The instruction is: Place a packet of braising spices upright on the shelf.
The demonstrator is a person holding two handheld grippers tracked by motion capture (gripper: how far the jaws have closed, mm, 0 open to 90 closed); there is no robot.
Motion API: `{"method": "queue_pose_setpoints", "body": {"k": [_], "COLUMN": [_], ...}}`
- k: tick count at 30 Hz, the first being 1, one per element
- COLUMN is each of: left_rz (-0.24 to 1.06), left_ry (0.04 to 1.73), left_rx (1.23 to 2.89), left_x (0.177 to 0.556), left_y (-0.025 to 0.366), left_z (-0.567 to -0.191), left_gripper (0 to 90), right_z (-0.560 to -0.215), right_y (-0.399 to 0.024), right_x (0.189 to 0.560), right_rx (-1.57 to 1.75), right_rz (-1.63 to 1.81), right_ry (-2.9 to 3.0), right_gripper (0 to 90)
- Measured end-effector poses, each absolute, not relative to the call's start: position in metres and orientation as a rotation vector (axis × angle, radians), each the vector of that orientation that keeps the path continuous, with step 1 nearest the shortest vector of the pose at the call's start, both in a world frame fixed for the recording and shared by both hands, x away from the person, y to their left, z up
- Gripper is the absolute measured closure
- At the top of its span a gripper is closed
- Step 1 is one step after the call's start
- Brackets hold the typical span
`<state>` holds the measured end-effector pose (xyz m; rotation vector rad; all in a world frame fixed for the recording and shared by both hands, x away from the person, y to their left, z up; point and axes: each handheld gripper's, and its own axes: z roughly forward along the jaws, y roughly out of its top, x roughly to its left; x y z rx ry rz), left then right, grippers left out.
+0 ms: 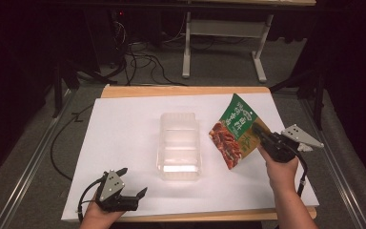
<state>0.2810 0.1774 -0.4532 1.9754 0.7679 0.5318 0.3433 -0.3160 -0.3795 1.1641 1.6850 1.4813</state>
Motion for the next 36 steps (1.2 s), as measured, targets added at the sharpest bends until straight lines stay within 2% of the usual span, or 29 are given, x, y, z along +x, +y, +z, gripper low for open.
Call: {"method": "queue_pose_setpoints", "body": {"k": [8,22,36], "left_rz": [0.54,0.564,0.587], "left_ry": [0.768,0.772,0.779], "left_rx": [1.967,1.951,1.932], "left_x": [0.281,0.281,0.281], "left_y": [0.18,0.178,0.183], "left_z": [-0.453,-0.451,-0.449], "left_gripper": [7.9,7.9,7.8], "right_z": [-0.371,-0.361,-0.354], "right_y": [-0.308,-0.329,-0.329], "right_x": [0.341,0.329,0.324], "right_rx": [1.1,1.026,0.955], "right_rz": [1.486,1.499,1.524], "right_ry": [1.686,1.659,1.692], "right_gripper": [90.0,90.0,90.0]}}
